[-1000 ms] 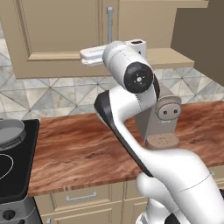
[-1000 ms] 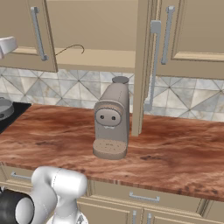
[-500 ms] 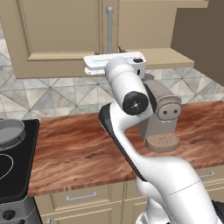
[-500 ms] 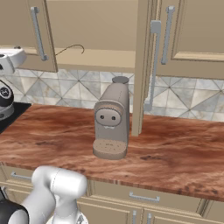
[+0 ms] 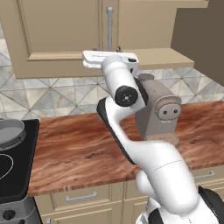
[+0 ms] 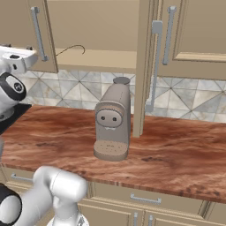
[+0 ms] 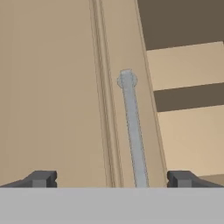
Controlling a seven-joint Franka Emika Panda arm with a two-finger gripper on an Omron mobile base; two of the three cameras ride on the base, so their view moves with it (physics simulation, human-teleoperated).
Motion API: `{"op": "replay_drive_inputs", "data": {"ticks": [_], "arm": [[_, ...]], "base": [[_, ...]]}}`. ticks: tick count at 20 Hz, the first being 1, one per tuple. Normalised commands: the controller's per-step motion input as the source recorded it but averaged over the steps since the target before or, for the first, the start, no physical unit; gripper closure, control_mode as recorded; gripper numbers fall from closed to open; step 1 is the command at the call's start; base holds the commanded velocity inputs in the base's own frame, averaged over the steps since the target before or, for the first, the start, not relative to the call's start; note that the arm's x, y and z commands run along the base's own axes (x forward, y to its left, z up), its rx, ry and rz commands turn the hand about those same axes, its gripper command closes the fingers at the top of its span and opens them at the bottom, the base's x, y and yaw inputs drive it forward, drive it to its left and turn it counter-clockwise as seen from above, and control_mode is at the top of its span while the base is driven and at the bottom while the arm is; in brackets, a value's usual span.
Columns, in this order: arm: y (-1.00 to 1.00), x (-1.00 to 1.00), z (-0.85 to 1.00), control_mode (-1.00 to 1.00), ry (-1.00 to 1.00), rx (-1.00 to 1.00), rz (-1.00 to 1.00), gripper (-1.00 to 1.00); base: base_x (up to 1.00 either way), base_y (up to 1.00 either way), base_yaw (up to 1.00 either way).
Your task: Open the cabinet and move the ladle to the pot. Then close the cabinet.
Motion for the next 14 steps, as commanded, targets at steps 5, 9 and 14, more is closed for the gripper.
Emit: {"op": "replay_drive_inputs", "data": {"ticks": [5,9,14], "arm": [[-0.01,0.56,0.0,-1.0,-0.02,0.0,0.0,-1.0],[-0.04,0.61,0.0,-1.0,-0.03,0.0,0.0,-1.0],[-0.19,0.53,0.0,-1.0,-0.04,0.0,0.0,-1.0]], "base": [[0.0,0.0,0.0],[0.0,0.0,0.0],[0.0,0.0,0.0]]}}
